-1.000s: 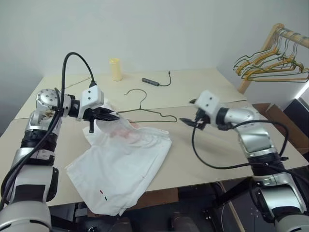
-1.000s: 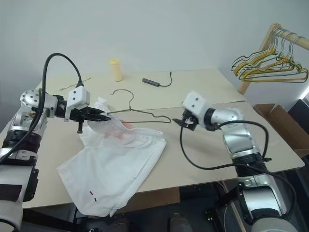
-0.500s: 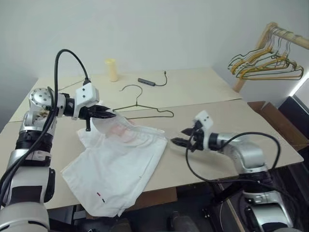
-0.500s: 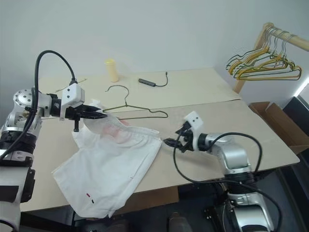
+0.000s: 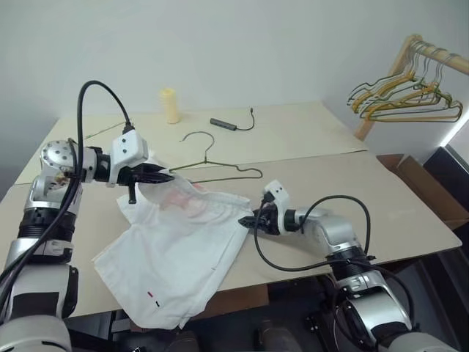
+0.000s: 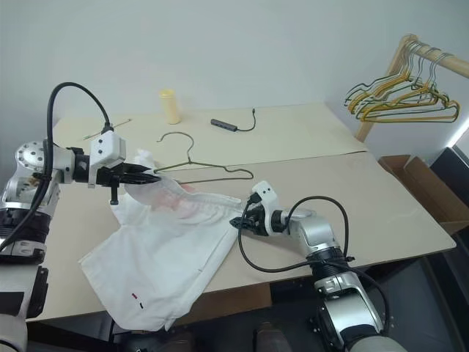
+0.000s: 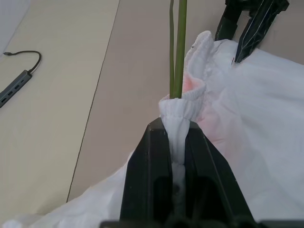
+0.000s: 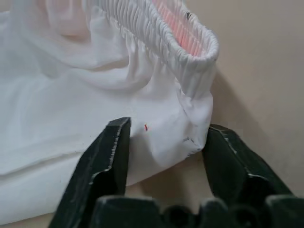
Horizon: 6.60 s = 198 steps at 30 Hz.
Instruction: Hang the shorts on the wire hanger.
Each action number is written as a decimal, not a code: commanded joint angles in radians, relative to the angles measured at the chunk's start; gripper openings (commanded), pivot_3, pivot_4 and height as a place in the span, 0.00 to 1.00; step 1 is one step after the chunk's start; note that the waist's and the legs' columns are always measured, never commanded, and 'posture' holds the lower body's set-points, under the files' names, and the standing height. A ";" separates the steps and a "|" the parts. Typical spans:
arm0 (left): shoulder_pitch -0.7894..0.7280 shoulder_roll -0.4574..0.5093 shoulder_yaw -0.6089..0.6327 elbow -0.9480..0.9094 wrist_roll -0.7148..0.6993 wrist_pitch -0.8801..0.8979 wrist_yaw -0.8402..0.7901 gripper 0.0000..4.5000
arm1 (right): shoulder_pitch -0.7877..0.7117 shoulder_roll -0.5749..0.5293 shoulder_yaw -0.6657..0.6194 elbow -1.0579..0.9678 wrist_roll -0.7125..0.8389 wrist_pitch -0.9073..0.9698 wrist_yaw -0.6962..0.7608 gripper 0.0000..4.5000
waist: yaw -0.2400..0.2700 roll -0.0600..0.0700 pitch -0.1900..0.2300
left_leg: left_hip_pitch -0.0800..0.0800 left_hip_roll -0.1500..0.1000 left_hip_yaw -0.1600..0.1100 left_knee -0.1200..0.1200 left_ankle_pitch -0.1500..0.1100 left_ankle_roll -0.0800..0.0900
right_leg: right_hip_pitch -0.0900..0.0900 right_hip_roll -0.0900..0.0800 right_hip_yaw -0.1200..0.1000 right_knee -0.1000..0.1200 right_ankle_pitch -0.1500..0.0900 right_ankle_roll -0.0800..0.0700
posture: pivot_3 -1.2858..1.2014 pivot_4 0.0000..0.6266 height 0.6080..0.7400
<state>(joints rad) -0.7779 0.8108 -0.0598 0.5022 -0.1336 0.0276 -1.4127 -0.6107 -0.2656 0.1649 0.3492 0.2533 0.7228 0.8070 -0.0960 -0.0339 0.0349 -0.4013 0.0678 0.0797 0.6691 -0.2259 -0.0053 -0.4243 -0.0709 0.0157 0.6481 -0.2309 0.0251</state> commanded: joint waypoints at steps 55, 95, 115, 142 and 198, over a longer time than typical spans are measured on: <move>-0.016 0.036 -0.001 0.057 -0.004 -0.141 0.020 0.01 | -0.184 -0.416 0.097 -0.354 -0.269 -0.295 0.047 0.01 | -0.002 0.001 0.000 | 0.000 0.000 0.001 0.000 0.000 0.000 | -0.001 0.000 0.000 0.000 -0.001 0.000 | 0.49 0.00 1.00; 0.022 0.012 0.027 -0.029 -0.080 -0.112 -0.026 0.01 | -0.245 -0.295 0.157 -0.285 -0.277 -0.379 0.230 0.77 | -0.002 0.001 0.000 | -0.003 0.000 0.002 0.000 0.000 0.000 | -0.003 -0.001 -0.001 0.000 0.000 0.000 | 0.50 0.00 1.00; 0.059 0.026 0.032 -0.098 -0.115 -0.066 -0.064 0.01 | -0.243 -0.270 0.123 -0.226 -0.182 -0.405 0.339 0.02 | -0.001 0.001 0.000 | -0.003 0.000 0.001 0.000 0.000 0.000 | -0.003 -0.001 -0.001 0.000 0.000 0.000 | 0.50 0.00 1.00; -0.013 -0.105 0.276 0.030 -0.248 -0.065 0.268 1.00 | -0.017 -0.450 -0.124 -0.446 -0.118 0.066 0.144 0.02 | -0.002 0.000 0.000 | -0.003 -0.001 0.001 0.003 0.000 0.000 | -0.001 -0.002 -0.002 0.000 0.000 0.001 | 0.47 0.00 1.00; 0.200 -0.162 0.268 -0.360 -0.434 0.100 0.130 1.00 | -0.561 -0.493 -0.914 0.366 -0.229 0.294 -1.176 0.02 | -0.136 0.007 0.003 | 0.003 -0.006 0.003 0.000 -0.002 0.004 | 0.002 -0.005 0.011 -0.002 -0.001 0.009 | 0.46 0.00 1.00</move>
<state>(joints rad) -0.5720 0.6379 0.1845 0.1728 -0.5530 0.1384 -1.2889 -1.1328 -0.7297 -0.7512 0.7150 0.0117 1.0580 -0.3527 -0.2319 -0.0267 0.0376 -0.3983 0.0619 0.0830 0.6694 -0.2281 -0.0009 -0.4220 -0.0758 0.0268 0.6458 -0.2319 0.0346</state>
